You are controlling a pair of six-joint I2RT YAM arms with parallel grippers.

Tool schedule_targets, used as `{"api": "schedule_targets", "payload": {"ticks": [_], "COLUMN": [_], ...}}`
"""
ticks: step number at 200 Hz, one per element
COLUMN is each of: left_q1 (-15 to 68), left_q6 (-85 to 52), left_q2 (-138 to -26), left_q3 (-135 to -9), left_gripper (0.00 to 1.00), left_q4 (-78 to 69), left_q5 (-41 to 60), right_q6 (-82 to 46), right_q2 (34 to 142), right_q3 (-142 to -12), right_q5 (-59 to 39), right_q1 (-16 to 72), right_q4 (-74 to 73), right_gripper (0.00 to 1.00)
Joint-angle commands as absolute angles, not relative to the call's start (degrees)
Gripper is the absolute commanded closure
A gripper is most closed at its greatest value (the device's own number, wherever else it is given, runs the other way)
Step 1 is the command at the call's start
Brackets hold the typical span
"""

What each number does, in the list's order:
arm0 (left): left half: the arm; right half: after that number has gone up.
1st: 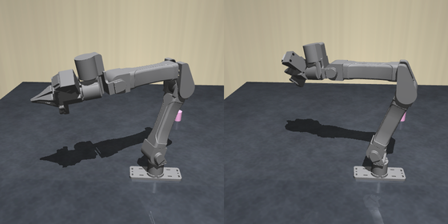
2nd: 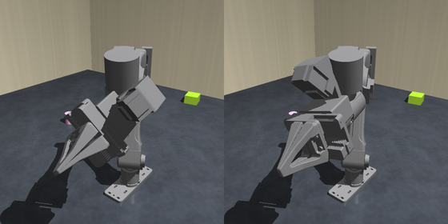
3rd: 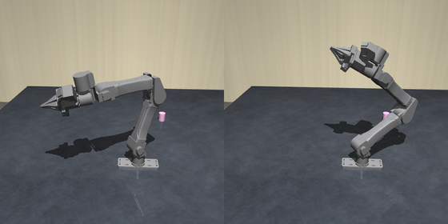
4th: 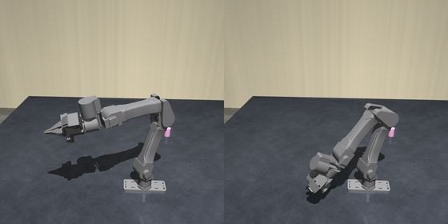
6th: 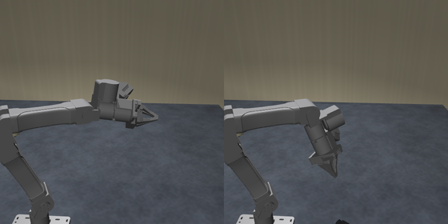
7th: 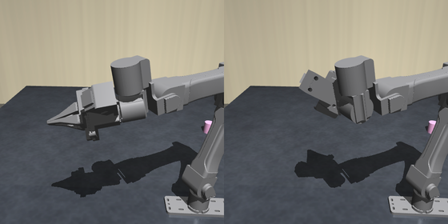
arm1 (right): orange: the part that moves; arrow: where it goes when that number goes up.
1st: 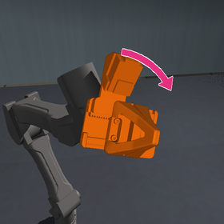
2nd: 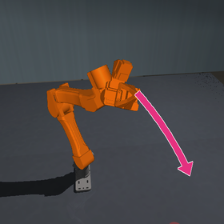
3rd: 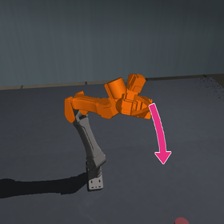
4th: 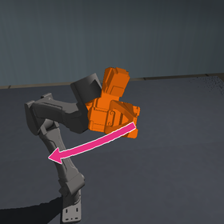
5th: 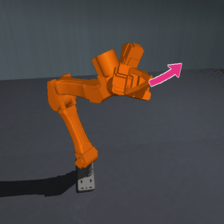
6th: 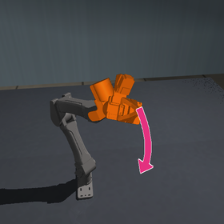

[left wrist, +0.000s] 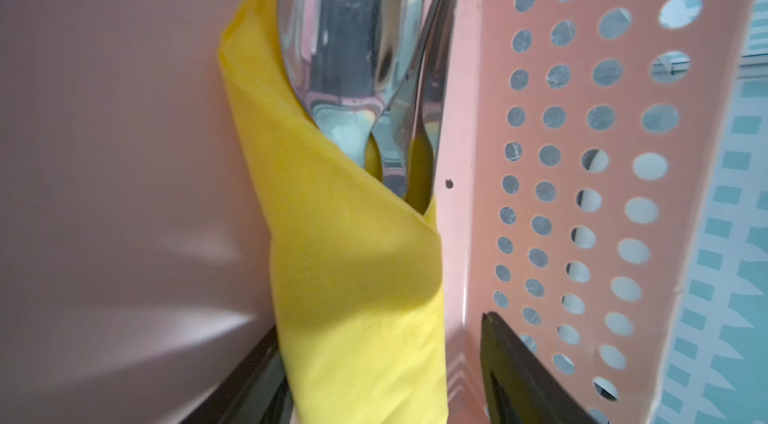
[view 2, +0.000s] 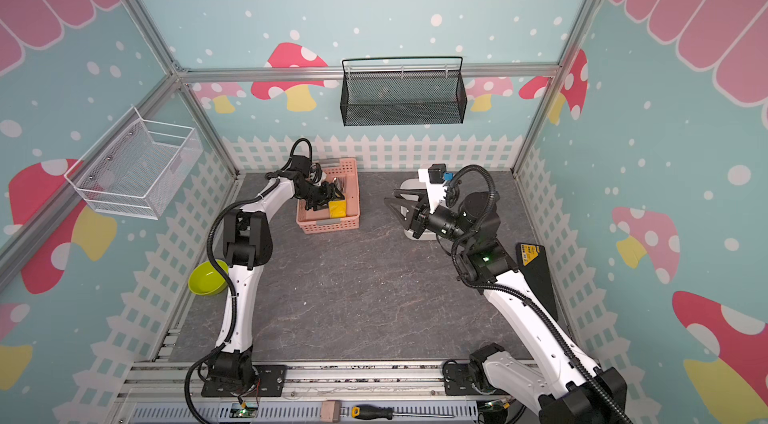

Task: Place the utensils on the paper napkin and roll it up
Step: 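Lower the napkin roll into the pink basket with the left gripper, then open the left gripper and release the roll in the basket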

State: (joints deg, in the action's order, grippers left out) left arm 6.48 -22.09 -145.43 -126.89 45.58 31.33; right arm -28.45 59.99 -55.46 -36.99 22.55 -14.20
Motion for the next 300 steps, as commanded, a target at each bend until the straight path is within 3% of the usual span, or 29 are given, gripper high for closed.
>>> {"api": "schedule_targets", "payload": {"ticks": [1,13,31,81,107,122,134,192,231,261,300], "left_q1": [6.4,6.4,6.6,7.2,7.9,8.4,8.5,5.4,0.4,-1.0,-1.0], "left_q6": [-20.7,-20.4,-19.7,-17.8,-16.6,-15.6,-14.8,-12.8,-14.0,-14.6,-12.9], "left_q2": [-144.4,-143.0,-140.4,-131.8,-127.0,-124.0,-121.4,-103.1,-90.4,-85.9,-84.4], "left_q3": [-124.4,-123.8,-122.7,-118.8,-116.3,-114.7,-113.0,-89.0,-66.7,-55.1,-44.5], "left_gripper": [0.27,0.21,0.00,0.00,0.00,0.00,0.00,0.00,0.00,0.00,0.00], "left_q4": [49.6,49.7,49.7,49.7,49.6,49.6,49.5,35.1,17.9,7.1,-7.6], "left_q5": [25.4,24.7,23.6,20.1,18.4,16.7,13.9,1.2,-7.7,-15.2,-16.5], "right_q6": [-28.7,-28.7,-28.6,-26.1,-26.7,-26.8,-26.8,-26.7,-21.2,-16.9,-10.2], "right_q2": [58.9,58.6,58.5,58.9,60.3,61.7,62.5,64.9,64.9,65.5,68.5], "right_q3": [-55.0,-54.9,-55.1,-57.4,-58.2,-58.9,-58.8,-52.8,-45.3,-36.6,-23.6], "right_q5": [-37.6,-37.3,-36.1,-30.7,-28.1,-26.1,-24.1,-14.8,4.5,17.8,19.1], "right_q1": [22.3,22.2,22.0,21.3,19.6,18.2,16.9,5.2,0.5,-1.1,-1.7], "right_q4": [-15.8,-15.5,-14.5,-7.4,-5.1,-3.1,-1.5,1.6,-1.7,-12.8,-38.1], "right_gripper": [0.61,0.61,0.61,0.45,0.31,0.16,0.10,0.10,0.10,0.09,0.08]}}
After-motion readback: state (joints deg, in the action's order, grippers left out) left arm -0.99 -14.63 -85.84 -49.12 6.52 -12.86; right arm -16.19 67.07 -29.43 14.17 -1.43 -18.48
